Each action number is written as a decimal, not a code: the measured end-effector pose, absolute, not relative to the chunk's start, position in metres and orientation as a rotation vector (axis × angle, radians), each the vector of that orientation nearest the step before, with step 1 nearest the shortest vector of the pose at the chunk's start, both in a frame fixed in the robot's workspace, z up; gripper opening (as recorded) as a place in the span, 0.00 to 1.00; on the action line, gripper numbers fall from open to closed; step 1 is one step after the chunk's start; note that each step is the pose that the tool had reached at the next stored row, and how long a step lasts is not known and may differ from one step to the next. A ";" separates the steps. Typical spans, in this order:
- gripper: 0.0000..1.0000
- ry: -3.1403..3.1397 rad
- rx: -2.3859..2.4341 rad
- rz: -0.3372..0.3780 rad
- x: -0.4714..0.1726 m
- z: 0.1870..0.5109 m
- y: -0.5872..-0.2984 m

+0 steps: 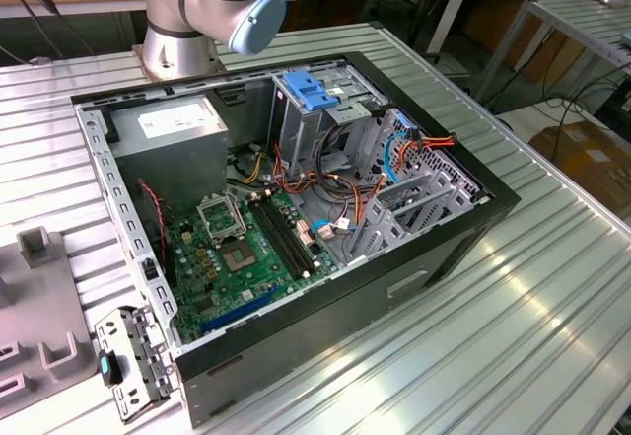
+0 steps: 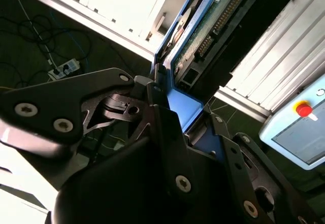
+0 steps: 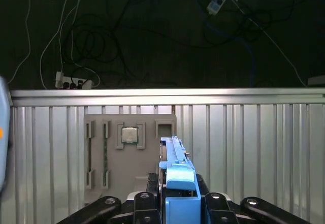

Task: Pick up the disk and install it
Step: 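Pick up the disk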

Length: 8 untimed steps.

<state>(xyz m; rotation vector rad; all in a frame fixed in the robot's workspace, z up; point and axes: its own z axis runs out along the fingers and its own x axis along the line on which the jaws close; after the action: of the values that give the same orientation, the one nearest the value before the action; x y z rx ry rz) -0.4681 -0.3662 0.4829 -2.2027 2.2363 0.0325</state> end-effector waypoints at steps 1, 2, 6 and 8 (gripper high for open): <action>0.37 2.236 -2.203 0.033 -0.468 0.486 -0.366; 0.37 2.236 -2.203 0.033 -0.468 0.488 -0.366; 0.37 2.237 -2.203 0.033 -0.468 0.497 -0.366; 0.37 2.237 -2.203 0.033 -0.468 0.501 -0.366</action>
<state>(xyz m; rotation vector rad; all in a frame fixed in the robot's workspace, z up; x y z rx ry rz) -0.4682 -0.3662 0.5013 -2.2030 2.2367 0.0332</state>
